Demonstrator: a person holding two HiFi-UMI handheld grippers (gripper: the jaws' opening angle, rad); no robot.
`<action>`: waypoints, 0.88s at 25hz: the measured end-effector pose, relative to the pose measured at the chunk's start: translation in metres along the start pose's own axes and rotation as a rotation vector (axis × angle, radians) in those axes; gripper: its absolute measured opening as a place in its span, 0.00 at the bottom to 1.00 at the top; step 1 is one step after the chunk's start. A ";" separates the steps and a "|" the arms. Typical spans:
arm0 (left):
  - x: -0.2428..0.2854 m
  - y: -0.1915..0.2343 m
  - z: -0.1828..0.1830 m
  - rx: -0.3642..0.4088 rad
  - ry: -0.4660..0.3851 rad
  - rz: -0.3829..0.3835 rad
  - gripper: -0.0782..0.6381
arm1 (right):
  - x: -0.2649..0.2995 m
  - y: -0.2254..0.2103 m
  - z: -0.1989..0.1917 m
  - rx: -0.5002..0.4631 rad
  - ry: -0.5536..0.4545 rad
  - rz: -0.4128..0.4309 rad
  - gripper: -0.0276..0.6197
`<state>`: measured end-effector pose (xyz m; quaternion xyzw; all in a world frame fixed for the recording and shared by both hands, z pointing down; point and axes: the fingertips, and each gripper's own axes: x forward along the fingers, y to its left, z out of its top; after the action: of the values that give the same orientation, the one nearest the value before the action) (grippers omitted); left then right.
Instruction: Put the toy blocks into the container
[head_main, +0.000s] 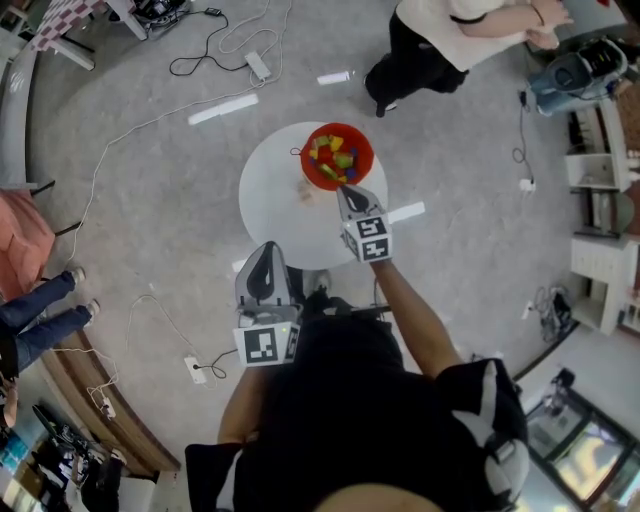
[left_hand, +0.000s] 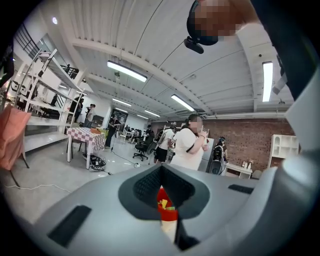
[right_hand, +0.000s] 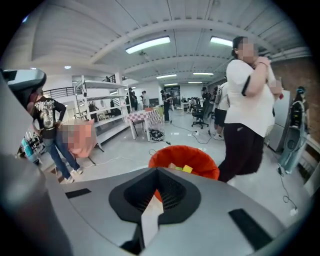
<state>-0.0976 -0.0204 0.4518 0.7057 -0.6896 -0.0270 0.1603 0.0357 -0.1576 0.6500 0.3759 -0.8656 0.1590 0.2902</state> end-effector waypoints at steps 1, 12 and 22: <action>0.001 0.001 0.002 -0.007 -0.003 0.002 0.10 | -0.003 0.010 0.001 -0.002 -0.023 0.020 0.04; 0.013 0.012 0.000 0.017 0.018 -0.023 0.10 | 0.025 0.084 -0.062 -0.024 0.073 0.172 0.04; 0.023 0.024 -0.011 0.023 0.054 -0.029 0.10 | 0.082 0.066 -0.135 0.047 0.349 0.086 0.09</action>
<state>-0.1165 -0.0407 0.4722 0.7178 -0.6750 -0.0026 0.1704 -0.0061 -0.0926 0.8026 0.3121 -0.8134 0.2543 0.4199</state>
